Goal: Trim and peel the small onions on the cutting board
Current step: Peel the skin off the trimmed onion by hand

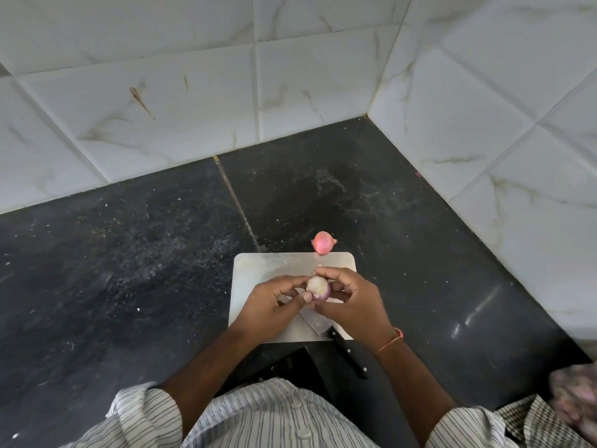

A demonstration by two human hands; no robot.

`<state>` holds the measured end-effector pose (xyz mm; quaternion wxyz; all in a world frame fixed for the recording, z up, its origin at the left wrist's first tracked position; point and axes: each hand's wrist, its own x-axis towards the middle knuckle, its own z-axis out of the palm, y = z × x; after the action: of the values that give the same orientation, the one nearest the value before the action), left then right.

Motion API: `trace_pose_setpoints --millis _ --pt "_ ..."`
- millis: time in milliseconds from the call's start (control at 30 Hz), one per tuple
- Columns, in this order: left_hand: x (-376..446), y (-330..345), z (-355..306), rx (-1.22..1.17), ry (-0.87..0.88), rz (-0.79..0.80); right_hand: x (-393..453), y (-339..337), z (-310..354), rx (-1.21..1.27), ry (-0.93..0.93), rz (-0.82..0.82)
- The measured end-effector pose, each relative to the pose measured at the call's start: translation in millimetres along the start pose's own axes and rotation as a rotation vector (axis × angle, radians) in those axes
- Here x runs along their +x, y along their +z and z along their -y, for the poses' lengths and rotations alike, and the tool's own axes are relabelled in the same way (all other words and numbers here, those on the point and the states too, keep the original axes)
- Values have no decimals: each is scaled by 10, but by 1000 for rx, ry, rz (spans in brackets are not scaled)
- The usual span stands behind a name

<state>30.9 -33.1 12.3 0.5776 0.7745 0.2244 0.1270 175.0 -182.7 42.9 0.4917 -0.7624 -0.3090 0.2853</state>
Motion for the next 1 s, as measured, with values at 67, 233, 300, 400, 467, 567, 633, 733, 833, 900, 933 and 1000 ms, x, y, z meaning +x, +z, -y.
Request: trace_pose_setpoints --millis 67,233,300,400,467,567,633,733,833,900,933,1000 --pt "-18 0 7 14 27 -4 -7 4 22 5 -15 8" --pt "-45 20 -39 -82 -76 -31 -17 4 29 18 -23 9" --pt "-53 25 -76 -161 -131 -23 -22 21 31 14 -28 6" --pt "-74 42 -143 -393 -222 -38 -51 61 46 1 -44 -3" --pt "-86 51 -138 -487 -264 -38 -63 85 41 21 -45 -1" --pt "-125 38 -106 -639 -297 -27 -67 94 23 164 46 13" --pt "-156 18 -90 -733 -321 -24 -62 71 0 230 118 35" --pt "-189 3 -61 -789 -325 -5 -101 47 14 278 160 65" --pt "-204 10 -21 -794 -331 13 -128 65 32 287 151 66" --pt "-204 6 -19 -768 -339 17 -118 76 27 263 133 57" --pt "-203 -5 -21 -738 -339 20 -113 73 24 232 118 57" --pt "-194 -38 -18 -645 -325 37 -110 60 28 133 84 53"
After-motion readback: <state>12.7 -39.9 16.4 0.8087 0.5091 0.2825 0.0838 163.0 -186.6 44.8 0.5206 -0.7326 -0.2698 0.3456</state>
